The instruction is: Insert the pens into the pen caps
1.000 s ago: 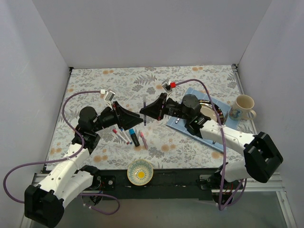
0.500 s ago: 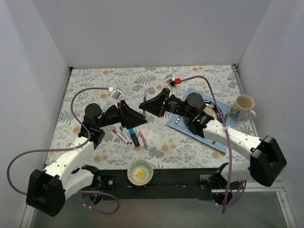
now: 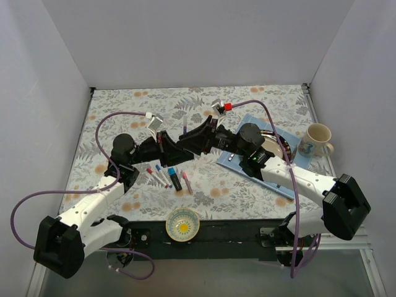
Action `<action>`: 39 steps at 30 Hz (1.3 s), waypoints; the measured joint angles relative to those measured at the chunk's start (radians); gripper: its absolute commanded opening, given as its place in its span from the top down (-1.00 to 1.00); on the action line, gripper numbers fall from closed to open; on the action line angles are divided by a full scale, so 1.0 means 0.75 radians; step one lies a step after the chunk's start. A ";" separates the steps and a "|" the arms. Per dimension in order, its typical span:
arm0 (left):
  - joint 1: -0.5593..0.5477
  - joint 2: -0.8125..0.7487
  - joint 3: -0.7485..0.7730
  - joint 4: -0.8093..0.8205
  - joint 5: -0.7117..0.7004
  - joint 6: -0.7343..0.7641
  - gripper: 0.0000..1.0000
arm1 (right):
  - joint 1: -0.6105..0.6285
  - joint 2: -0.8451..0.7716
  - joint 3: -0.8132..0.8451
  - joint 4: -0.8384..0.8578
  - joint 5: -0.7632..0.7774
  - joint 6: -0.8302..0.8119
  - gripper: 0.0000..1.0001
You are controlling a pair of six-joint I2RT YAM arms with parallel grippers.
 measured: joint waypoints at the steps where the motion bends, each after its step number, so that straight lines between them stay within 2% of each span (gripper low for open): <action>1: -0.001 -0.005 0.000 -0.007 -0.008 0.001 1.00 | 0.003 -0.001 -0.001 -0.003 -0.009 -0.011 -0.25; 2: -0.001 -0.012 0.000 -0.019 -0.012 0.004 1.00 | 0.007 -0.001 -0.001 -0.006 -0.010 -0.012 -0.45; 3: -0.001 -0.020 0.000 -0.033 -0.015 0.008 1.00 | 0.011 -0.002 -0.001 -0.015 -0.008 -0.029 -0.50; 10: -0.001 -0.085 -0.001 -0.102 -0.018 0.063 1.00 | 0.016 -0.034 0.032 -0.143 0.034 -0.095 -0.58; 24: -0.002 -0.124 -0.014 -0.118 0.010 0.096 1.00 | -0.005 -0.021 0.284 -0.291 0.098 -0.193 -0.57; 27: -0.002 -0.124 -0.014 -0.125 0.011 0.101 1.00 | -0.009 -0.006 0.329 -0.310 0.098 -0.211 -0.50; 31: -0.002 -0.124 -0.014 -0.138 0.011 0.107 1.00 | -0.009 0.012 0.362 -0.328 0.097 -0.228 -0.03; 33: -0.004 -0.124 -0.014 -0.139 0.011 0.111 1.00 | -0.010 0.016 0.362 -0.332 0.095 -0.232 0.06; 37: -0.004 -0.125 -0.014 -0.142 0.003 0.121 1.00 | -0.010 0.018 0.341 -0.326 0.079 -0.234 0.97; 39: -0.004 -0.124 -0.017 -0.176 -0.013 0.134 1.00 | -0.010 0.009 0.296 -0.280 0.079 -0.204 0.97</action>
